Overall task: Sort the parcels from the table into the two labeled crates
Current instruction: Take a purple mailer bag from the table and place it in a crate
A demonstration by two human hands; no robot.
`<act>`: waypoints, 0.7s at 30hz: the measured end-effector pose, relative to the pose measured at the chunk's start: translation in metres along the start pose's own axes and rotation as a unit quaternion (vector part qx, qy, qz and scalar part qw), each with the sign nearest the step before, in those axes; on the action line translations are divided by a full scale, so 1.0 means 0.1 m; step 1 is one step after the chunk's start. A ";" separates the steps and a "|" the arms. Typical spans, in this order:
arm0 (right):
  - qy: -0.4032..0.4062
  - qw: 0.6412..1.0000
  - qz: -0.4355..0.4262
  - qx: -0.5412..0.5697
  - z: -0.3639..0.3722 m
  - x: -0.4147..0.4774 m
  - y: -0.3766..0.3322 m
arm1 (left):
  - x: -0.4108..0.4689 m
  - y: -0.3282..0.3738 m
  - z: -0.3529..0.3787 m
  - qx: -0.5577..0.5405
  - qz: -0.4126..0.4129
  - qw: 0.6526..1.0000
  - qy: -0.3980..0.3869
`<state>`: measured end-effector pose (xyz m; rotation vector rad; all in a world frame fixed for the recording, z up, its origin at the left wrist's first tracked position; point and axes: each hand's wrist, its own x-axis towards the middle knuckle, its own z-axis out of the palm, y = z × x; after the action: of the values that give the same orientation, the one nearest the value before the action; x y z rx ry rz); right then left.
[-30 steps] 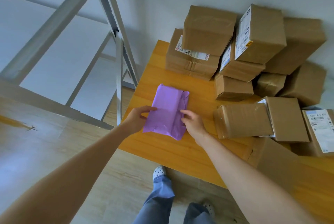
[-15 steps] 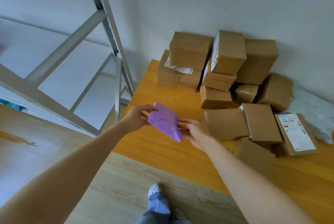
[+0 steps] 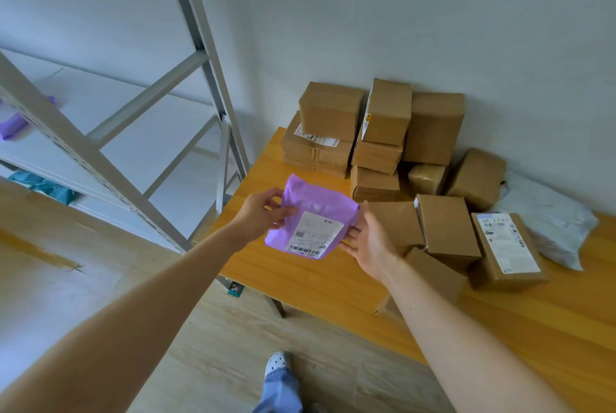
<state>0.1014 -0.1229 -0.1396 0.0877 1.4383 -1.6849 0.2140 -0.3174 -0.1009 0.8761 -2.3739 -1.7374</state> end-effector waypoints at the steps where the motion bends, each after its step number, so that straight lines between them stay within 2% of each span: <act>1: -0.016 1.000 -0.004 0.001 -0.03 -0.04 0.00 | -0.03 0.01 0.02 -0.011 -0.003 1.000 0.012; 8: -0.076 0.993 -0.053 -0.072 -0.09 -0.34 -0.04 | -0.25 0.11 0.11 -0.043 -0.024 0.997 0.057; 14: -0.058 0.992 -0.098 -0.054 0.02 -0.54 -0.17 | -0.38 0.30 0.11 -0.021 0.012 0.995 0.092; 17: -0.054 0.992 -0.110 -0.028 0.09 -0.60 -0.25 | -0.42 0.44 0.06 -0.053 0.028 0.996 0.065; 21: -0.034 0.992 -0.121 0.014 0.18 -0.64 -0.35 | -0.43 0.55 -0.07 -0.048 0.028 0.998 -0.020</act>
<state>0.1253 -0.1039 -0.0706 -0.1330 1.4189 -1.8853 0.2307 -0.2916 -0.0380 0.7608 -2.2926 -1.8466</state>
